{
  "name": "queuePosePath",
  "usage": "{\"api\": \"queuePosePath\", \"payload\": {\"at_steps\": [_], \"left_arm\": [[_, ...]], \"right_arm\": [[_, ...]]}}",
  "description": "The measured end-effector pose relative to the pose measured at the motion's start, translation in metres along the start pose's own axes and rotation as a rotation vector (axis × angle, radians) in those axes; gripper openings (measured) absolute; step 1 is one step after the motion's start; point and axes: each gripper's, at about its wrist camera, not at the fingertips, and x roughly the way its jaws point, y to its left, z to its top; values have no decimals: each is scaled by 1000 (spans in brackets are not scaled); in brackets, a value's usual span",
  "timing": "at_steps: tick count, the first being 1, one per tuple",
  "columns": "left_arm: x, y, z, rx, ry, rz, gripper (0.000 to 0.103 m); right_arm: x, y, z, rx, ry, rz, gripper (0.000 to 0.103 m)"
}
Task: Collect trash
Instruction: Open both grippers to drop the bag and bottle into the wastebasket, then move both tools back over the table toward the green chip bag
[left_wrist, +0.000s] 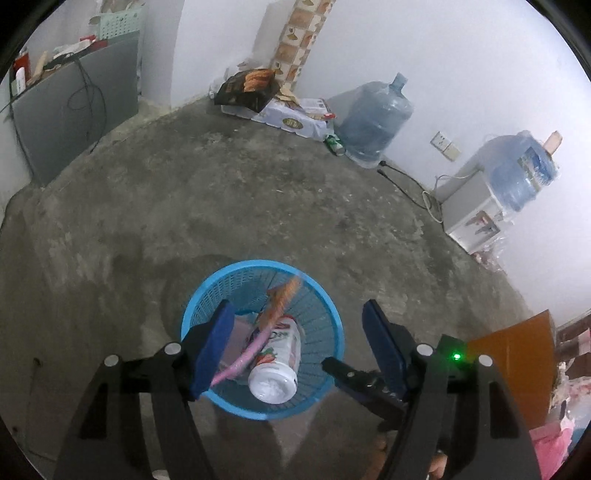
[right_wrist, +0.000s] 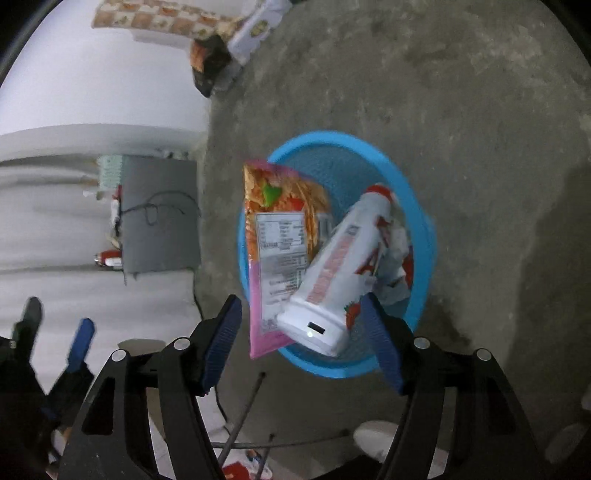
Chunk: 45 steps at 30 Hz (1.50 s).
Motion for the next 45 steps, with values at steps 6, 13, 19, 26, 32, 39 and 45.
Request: {"api": "queuePosePath", "payload": {"at_steps": [6, 13, 19, 26, 32, 39, 45], "left_arm": [[-39, 0, -13, 35, -14, 3, 70], [-133, -14, -35, 161, -112, 30, 75], [-244, 1, -81, 170, -256, 76, 88], [-343, 49, -158, 50, -392, 206, 94], [-413, 92, -221, -67, -487, 337, 94], [-476, 144, -280, -214, -593, 444, 94], [-521, 186, -335, -387, -672, 516, 94]], "right_arm": [[-25, 2, -34, 4, -77, -25, 65], [-46, 47, -66, -186, -152, -104, 66], [-69, 121, -108, -441, -188, -72, 78], [-63, 193, -183, -693, -158, -5, 87], [-51, 237, -259, -900, -115, 3, 94], [-44, 267, -330, -1167, -147, -46, 95], [-52, 277, -353, -1254, -249, -19, 95]]}}
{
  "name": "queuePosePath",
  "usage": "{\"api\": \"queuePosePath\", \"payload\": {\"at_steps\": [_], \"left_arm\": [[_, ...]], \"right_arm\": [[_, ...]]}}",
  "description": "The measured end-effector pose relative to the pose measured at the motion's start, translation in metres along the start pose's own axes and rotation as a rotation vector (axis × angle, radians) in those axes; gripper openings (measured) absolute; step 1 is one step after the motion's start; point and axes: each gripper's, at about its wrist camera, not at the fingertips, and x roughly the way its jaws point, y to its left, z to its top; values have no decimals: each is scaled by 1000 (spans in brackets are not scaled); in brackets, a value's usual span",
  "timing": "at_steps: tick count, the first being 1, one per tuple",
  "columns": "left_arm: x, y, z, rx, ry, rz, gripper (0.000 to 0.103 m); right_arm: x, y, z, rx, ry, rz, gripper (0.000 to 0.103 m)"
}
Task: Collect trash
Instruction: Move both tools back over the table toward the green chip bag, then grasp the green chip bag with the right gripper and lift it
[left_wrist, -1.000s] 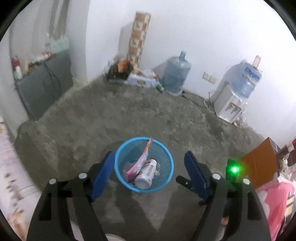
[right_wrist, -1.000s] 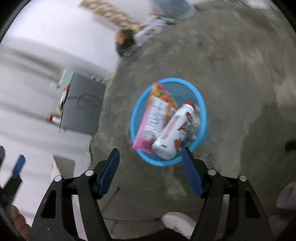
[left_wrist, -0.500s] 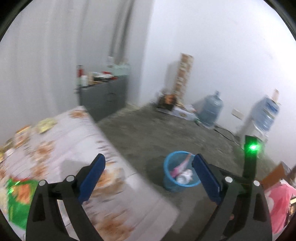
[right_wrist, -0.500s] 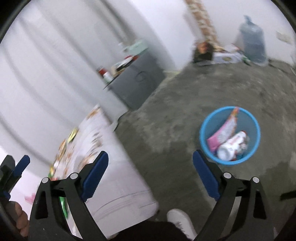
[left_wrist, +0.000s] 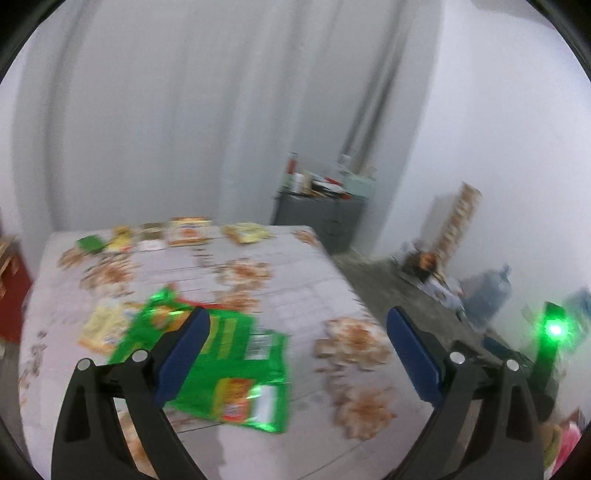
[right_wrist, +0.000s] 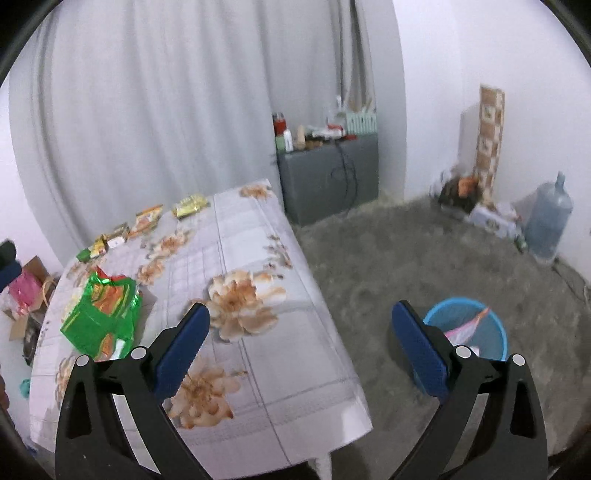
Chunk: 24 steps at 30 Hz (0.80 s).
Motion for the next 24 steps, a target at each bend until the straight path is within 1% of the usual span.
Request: {"api": "queuePosePath", "payload": {"at_steps": [1, 3, 6, 7, 10, 14, 15, 16, 18, 19, 20, 21, 23, 24], "left_arm": [[-3, 9, -2, -19, -4, 16, 94], [-9, 36, -13, -81, -5, 54, 94], [-11, 65, -31, -145, 12, 74, 94], [-9, 73, -37, -160, 26, 83, 94], [-3, 91, -45, -186, 58, 104, 94], [1, 114, -50, -230, 69, 130, 94], [1, 119, -52, -241, 67, 135, 94], [1, 123, -53, -247, 68, 137, 94], [3, 132, -55, -261, 71, 139, 94], [4, 136, -57, -268, 72, 140, 93], [7, 141, -59, -275, 82, 144, 92], [9, 145, -60, -279, 91, 145, 89], [18, 154, -59, -292, 117, 140, 81], [23, 160, -56, -298, 129, 124, 71]], "right_arm": [[-1, 2, 0, 14, -6, 42, 95], [3, 8, -1, 49, 11, 120, 95], [21, 18, -4, 105, 106, 252, 95], [31, 25, -4, 118, 155, 304, 95], [56, 48, -2, 113, 255, 416, 95], [81, 80, 3, 78, 331, 508, 89], [89, 90, 4, 66, 363, 537, 87], [93, 95, 2, 63, 391, 543, 86], [104, 106, -3, 64, 458, 548, 79], [110, 112, -9, 65, 496, 554, 77], [112, 115, -13, 63, 515, 554, 75], [117, 121, -18, 56, 546, 550, 73], [123, 125, -23, 47, 580, 544, 67], [126, 128, -25, 46, 592, 541, 65]]}}
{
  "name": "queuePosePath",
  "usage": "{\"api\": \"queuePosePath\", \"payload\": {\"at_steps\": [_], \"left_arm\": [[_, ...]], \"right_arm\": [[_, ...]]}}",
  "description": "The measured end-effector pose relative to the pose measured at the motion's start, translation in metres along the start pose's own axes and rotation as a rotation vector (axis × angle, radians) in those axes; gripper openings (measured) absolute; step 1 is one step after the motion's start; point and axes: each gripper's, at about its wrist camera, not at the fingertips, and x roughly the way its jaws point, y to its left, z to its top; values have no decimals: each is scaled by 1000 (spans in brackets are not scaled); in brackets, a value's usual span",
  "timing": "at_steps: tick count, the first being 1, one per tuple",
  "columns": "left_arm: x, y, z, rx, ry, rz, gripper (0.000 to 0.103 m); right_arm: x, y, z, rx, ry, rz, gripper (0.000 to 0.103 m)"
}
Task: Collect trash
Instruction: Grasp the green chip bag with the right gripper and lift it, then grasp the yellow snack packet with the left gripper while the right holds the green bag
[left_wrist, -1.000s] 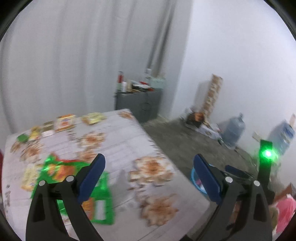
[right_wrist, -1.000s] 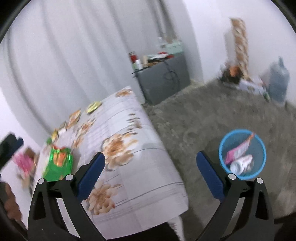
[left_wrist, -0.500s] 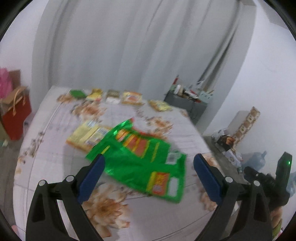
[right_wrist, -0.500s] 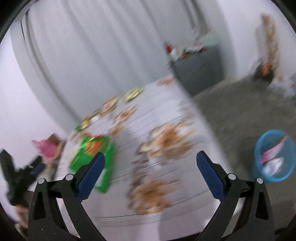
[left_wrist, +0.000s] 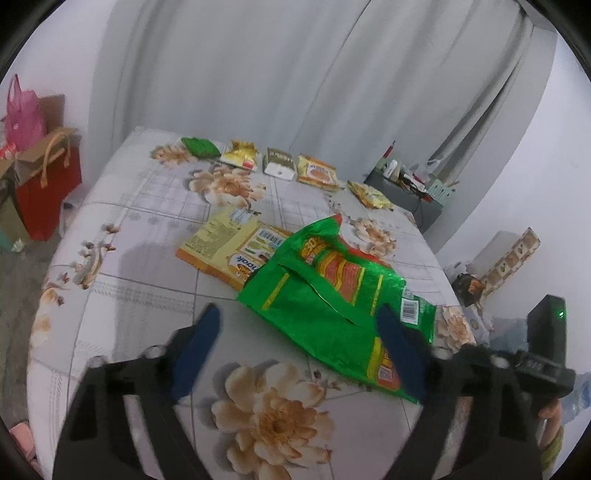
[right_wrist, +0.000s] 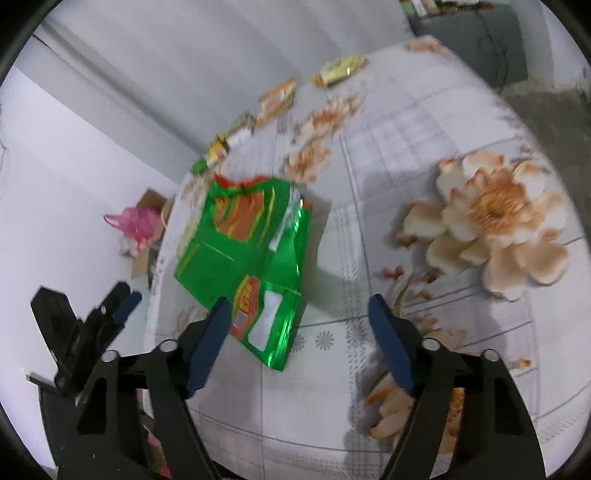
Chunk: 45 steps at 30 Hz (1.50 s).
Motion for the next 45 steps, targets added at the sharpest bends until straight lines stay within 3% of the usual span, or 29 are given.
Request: {"api": "queuePosePath", "payload": {"at_steps": [2, 5, 7, 8, 10, 12, 15, 22, 26, 28, 30, 32, 35, 37, 39, 43, 45], "left_arm": [[11, 6, 9, -6, 9, -4, 67], [37, 16, 17, -20, 54, 49, 54], [51, 20, 18, -31, 82, 66, 42], [61, 23, 15, -50, 107, 57, 37], [69, 26, 10, -67, 139, 42, 17], [71, 23, 3, -58, 153, 19, 7], [64, 12, -10, -6, 148, 22, 3], [50, -11, -38, 68, 165, 28, 0], [51, -24, -55, 91, 197, 5, 0], [51, -28, -59, 92, 207, -11, 0], [50, -31, -59, 93, 217, -42, 0], [46, -33, -55, 110, 205, -55, 0], [34, -30, -40, 124, 147, -48, 9], [28, -24, -26, 129, 93, 2, 49], [28, -20, -10, 174, 29, 78, 69], [57, -22, 7, 369, 33, 294, 73], [75, -19, 10, 465, 39, 368, 73]], "right_arm": [[9, 1, 4, 10, 17, -6, 62], [22, 3, 10, 18, 38, -9, 55], [32, 4, 10, 25, 54, -1, 50], [33, 3, 12, 24, 51, -3, 48], [34, 5, 12, 18, 56, -7, 45], [32, 2, 10, 33, 58, 14, 44], [23, -10, 9, 75, 32, 31, 45], [0, -45, 0, 228, 11, 196, 47], [-4, -43, 1, 231, -14, 229, 47], [-3, -38, 1, 210, -10, 226, 41], [0, -33, 0, 194, 2, 211, 18], [-1, -31, 0, 183, 0, 188, 12], [-8, -33, 0, 179, -25, 178, 9], [-14, -36, 0, 184, -39, 174, 9], [-18, -37, 1, 182, -50, 169, 9], [-19, -36, 0, 183, -58, 161, 9], [-17, -34, -1, 187, -58, 158, 9]]}}
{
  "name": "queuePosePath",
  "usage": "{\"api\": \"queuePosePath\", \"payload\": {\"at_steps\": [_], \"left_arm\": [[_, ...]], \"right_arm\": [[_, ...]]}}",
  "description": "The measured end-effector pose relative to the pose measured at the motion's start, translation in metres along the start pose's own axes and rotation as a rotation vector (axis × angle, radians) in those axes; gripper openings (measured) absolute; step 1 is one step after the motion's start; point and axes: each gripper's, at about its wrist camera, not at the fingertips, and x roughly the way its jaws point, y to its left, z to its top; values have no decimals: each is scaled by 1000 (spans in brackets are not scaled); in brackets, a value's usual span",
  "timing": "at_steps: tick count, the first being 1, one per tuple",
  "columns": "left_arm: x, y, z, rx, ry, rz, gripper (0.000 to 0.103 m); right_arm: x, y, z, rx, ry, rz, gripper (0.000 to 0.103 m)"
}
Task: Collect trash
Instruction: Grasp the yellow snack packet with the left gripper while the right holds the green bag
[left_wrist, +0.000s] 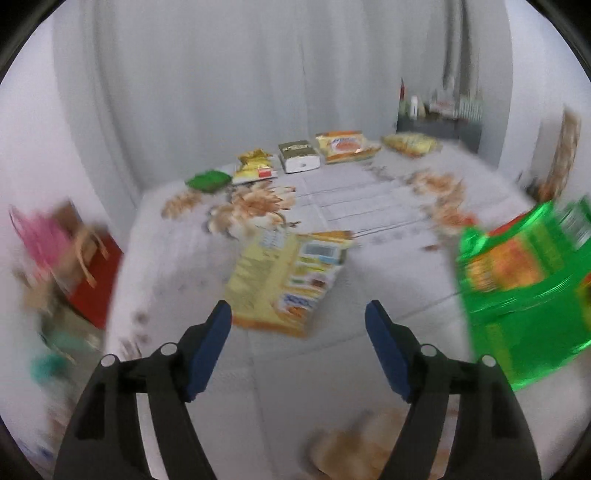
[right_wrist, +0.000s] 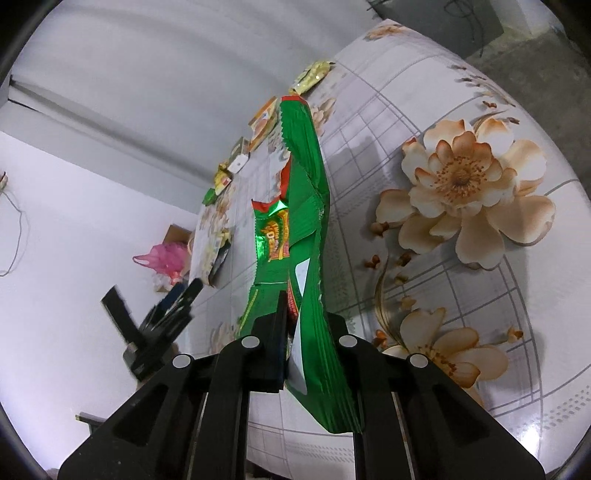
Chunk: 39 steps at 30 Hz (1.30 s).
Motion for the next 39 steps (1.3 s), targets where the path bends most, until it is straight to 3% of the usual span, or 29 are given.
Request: {"api": "queuePosePath", "payload": {"at_steps": [4, 5, 10, 12, 19, 22, 24, 26, 28, 29, 31, 34, 39], "left_arm": [[35, -6, -1, 113, 75, 85, 70], [37, -5, -1, 110, 58, 80, 67], [45, 10, 2, 18, 90, 26, 25], [49, 11, 3, 1, 105, 11, 0], [29, 10, 4, -32, 47, -11, 0], [20, 6, 9, -51, 26, -64, 0], [17, 7, 16, -103, 24, -142, 0], [20, 13, 26, -194, 47, -251, 6], [24, 17, 38, -279, 49, -312, 32], [22, 15, 45, -280, 20, -303, 35], [23, -1, 61, -204, -20, -263, 49], [30, -35, 82, -34, -39, -263, 63], [69, -85, 99, 189, -18, -232, 68]], "right_arm": [[2, -3, -1, 8, 7, -11, 9], [2, -3, -1, 9, 8, -13, 9], [-7, -11, -3, 20, 2, -2, 9], [-8, -13, -4, 28, -1, 6, 9], [-15, -27, -5, 76, -5, 56, 6], [-20, -29, -5, 80, -15, 61, 6], [-23, -29, -6, 80, -20, 64, 6], [-26, -31, -7, 82, -26, 63, 6], [-29, -34, -9, 86, -30, 66, 6], [-31, -36, -10, 86, -32, 66, 6], [-32, -38, -11, 89, -30, 70, 6], [-32, -39, -11, 93, -30, 75, 6], [-34, -44, -11, 104, -25, 87, 6]]}}
